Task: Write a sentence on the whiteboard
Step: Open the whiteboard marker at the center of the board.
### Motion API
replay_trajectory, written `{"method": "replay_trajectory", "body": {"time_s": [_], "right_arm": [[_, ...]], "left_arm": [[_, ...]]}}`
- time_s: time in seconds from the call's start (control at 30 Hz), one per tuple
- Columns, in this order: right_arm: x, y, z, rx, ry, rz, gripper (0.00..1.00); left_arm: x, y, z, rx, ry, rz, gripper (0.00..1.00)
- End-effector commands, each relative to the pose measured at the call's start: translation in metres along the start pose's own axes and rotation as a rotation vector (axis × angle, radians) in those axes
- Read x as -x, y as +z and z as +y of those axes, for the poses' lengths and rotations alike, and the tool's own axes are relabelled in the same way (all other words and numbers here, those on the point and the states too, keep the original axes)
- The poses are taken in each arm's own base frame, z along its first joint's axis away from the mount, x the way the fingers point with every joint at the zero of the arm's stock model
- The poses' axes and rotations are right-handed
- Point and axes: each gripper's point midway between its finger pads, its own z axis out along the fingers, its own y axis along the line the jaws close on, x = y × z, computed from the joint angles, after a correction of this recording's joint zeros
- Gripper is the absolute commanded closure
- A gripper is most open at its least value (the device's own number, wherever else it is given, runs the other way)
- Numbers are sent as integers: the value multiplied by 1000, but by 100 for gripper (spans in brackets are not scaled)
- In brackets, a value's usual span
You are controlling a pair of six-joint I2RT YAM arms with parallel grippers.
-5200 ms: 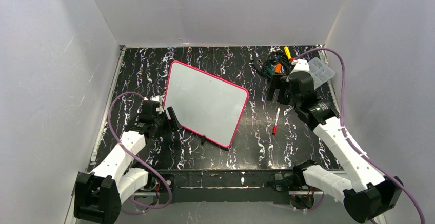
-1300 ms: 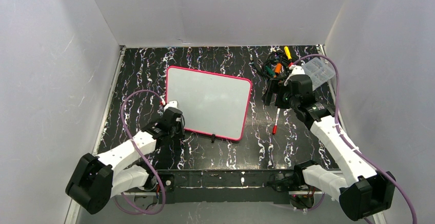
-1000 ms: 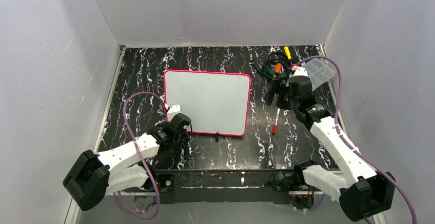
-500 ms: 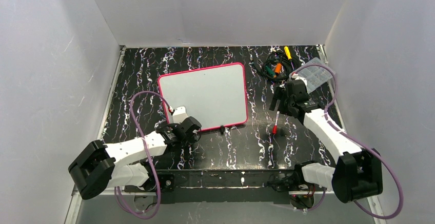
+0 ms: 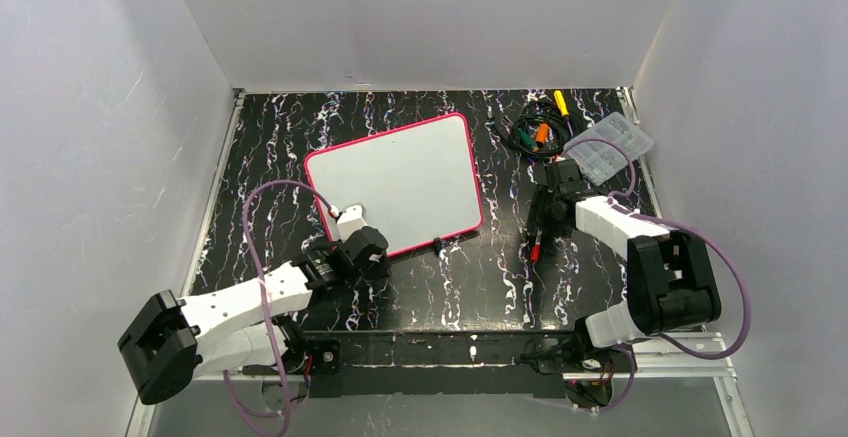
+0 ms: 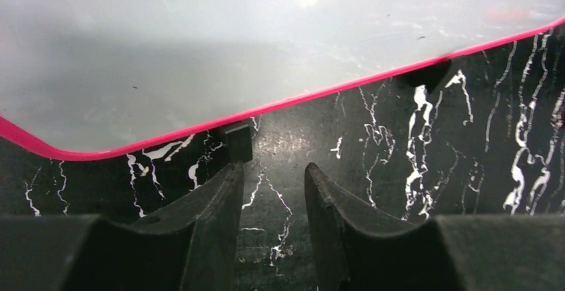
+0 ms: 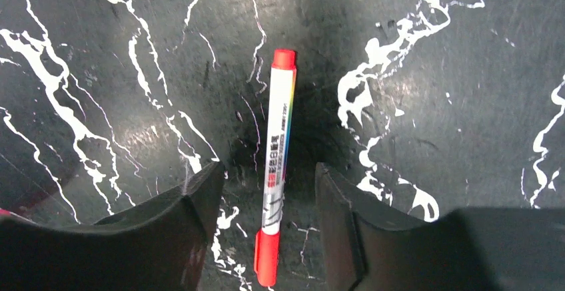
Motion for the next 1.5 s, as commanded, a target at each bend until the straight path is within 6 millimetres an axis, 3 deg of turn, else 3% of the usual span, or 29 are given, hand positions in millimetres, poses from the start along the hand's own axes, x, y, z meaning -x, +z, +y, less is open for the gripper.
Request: {"method": "replay_trajectory", "body": {"time_s": [0.0, 0.13, 0.17, 0.27, 0.4, 0.53, 0.7, 0.87, 1.0, 1.17, 1.3, 1.47], "right_arm": [[17, 6, 8, 23, -8, -30, 42], [15, 14, 7, 8, -18, -6, 55], [15, 15, 6, 4, -19, -2, 64], [14, 14, 6, 1, -20, 0, 84], [23, -2, 6, 2, -21, -24, 99], [36, -37, 16, 63, -14, -71, 99], [51, -99, 41, 243, 39, -169, 99], [69, -172, 93, 594, 107, -274, 99], [78, -218, 128, 825, 119, -316, 99], [86, -261, 152, 938, 64, -402, 99], [82, -280, 169, 1019, 34, -424, 99], [78, -292, 177, 1076, 23, -444, 99]], "left_arm": [[1, -11, -1, -19, 14, 14, 61], [-1, -20, -3, -54, 18, 33, 52], [0, -24, -6, -76, 24, 34, 48], [8, -37, -21, -164, 80, 25, 31], [21, -56, -46, -288, 168, 12, 22], [27, -73, -86, -452, 233, 33, 20], [35, -100, -152, -710, 244, 81, 20], [52, -118, -202, -882, 248, 66, 20], [54, -126, -228, -947, 279, 96, 20], [51, -134, -256, -1010, 299, 127, 20], [46, -134, -270, -1049, 286, 140, 21], [46, -118, -267, -986, 245, 136, 31]]}}
